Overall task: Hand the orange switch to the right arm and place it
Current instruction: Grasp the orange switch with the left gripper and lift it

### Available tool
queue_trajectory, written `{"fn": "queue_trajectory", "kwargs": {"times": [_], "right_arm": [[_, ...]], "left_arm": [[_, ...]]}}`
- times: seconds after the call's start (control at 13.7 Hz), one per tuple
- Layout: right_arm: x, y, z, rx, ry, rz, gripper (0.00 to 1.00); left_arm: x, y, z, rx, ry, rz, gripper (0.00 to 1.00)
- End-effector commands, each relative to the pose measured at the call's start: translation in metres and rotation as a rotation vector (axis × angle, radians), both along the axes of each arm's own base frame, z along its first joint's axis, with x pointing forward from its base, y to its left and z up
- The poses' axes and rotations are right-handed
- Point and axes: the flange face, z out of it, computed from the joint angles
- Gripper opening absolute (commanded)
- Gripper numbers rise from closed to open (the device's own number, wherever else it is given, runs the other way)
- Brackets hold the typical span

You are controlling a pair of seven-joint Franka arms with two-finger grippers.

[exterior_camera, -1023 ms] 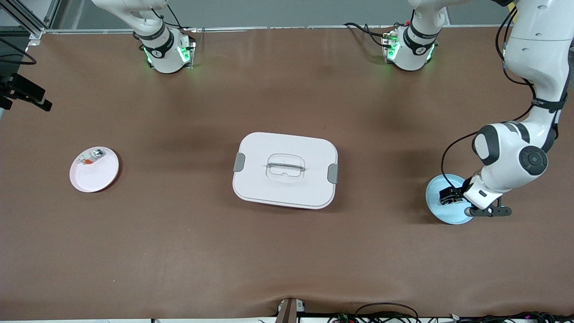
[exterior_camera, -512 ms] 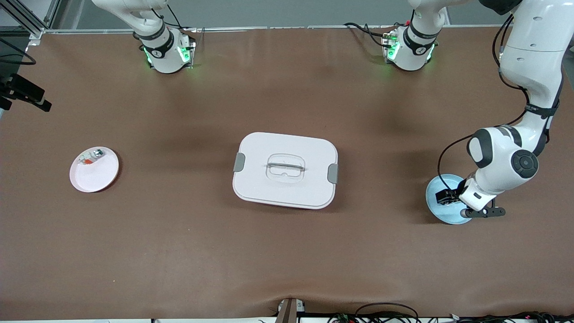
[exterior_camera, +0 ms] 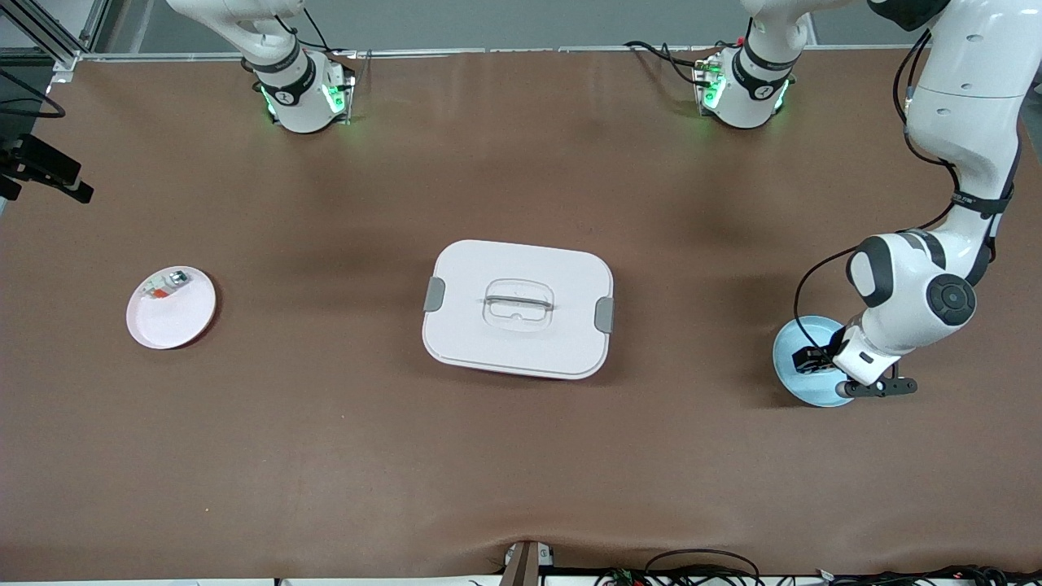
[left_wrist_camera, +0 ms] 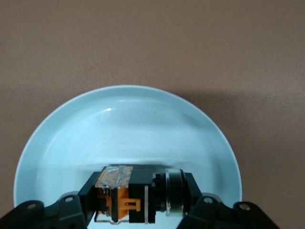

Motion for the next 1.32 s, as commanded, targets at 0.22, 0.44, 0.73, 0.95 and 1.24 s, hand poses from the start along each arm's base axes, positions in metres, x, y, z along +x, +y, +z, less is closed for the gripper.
{"fn": "queue_trajectory", "kwargs": {"times": [0.22,0.44,0.73,0.95,1.24], "right_arm": [[-0.004,0.003,0.007,-0.004,-0.02,0.012,1.0],[-0.005,0.002,0.01,-0.003,-0.025,0.012,1.0],[-0.005,-0.001,0.021,-0.003,-0.041,0.007,1.0],[-0.002,0.0,0.016,-0.003,-0.031,0.008,1.0],[0.001,-0.001,0.01,0.011,-0.025,0.008,1.0]], "left_arm": [[0.005,-0.018,0.094,0.01,-0.027,0.0,0.0],[0.006,-0.049,0.136,-0.011,0.002,0.026,0.0],[-0.007,-0.11,0.186,-0.036,0.039,0.093,0.0],[-0.011,-0.177,0.231,-0.074,0.081,0.199,0.0],[-0.028,-0.253,0.28,-0.151,0.147,0.315,0.0]]}}
